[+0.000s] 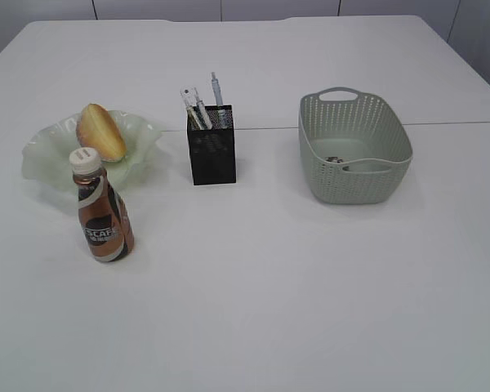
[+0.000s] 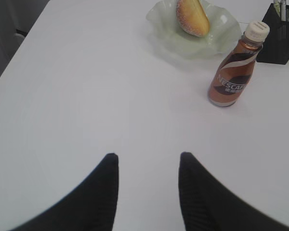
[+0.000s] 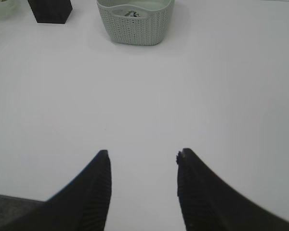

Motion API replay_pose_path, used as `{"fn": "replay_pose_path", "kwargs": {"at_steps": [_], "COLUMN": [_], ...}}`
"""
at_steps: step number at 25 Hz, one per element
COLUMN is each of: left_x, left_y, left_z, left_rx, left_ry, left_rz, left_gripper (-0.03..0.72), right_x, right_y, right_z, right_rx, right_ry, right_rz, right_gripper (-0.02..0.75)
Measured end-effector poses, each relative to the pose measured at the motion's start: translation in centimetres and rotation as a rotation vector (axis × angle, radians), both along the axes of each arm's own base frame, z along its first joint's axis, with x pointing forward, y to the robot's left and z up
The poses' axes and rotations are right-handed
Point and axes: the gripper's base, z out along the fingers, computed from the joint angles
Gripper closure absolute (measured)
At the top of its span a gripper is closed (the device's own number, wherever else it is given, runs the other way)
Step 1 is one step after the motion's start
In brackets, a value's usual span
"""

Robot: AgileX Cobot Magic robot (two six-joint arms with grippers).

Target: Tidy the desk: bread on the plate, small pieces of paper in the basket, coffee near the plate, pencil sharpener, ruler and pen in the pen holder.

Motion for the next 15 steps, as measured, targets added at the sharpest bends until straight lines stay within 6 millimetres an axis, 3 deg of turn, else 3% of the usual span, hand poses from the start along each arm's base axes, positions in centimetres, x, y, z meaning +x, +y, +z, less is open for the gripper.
{"fn": "replay_pose_path", "kwargs": {"at_steps": [15], "left_x": [0.01], "left_y": [-0.09], "left_z": [0.01], "left_rx": [0.03], "left_ry": [0.001], "left_rz": [-0.028], "left_gripper": [0.38], "right_x": [0.0], "right_y": [0.0], "right_z": [0.0], "right_rx": [-0.002], "right_ry": [0.0], "right_rz": [0.001], "right_gripper": [0.404]}}
